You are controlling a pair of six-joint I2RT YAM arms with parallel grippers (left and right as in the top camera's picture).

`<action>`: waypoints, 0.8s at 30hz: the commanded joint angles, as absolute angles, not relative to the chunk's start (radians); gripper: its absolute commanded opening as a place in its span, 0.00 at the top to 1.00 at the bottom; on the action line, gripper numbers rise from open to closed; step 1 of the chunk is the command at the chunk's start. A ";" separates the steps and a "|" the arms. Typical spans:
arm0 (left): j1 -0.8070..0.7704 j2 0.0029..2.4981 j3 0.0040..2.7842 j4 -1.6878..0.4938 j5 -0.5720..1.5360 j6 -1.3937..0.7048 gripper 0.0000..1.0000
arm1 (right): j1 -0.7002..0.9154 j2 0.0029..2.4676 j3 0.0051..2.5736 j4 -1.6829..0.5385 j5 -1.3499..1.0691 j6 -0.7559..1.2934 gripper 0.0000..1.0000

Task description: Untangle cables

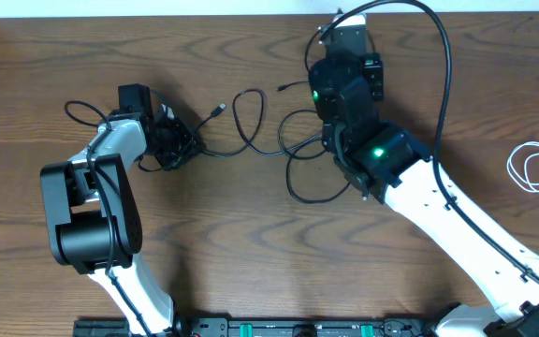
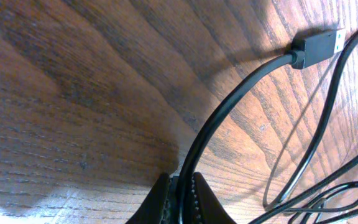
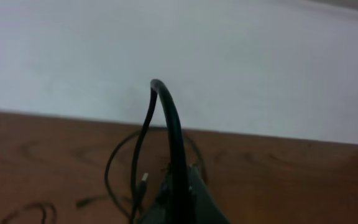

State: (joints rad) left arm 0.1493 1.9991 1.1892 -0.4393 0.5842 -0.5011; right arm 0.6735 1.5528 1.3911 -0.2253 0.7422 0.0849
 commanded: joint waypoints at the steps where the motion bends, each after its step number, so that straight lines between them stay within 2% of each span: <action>1: 0.151 2.013 1.184 -0.444 0.523 -0.503 0.92 | 0.673 1.529 1.397 -0.288 0.651 0.073 0.99; 13: 0.151 2.013 1.184 -0.444 0.522 -0.503 0.92 | 0.616 1.530 1.396 -0.570 0.624 0.073 0.99; 24: 0.151 2.013 1.184 -0.445 0.522 -0.503 0.92 | 0.532 1.568 1.396 -0.722 0.341 0.073 0.99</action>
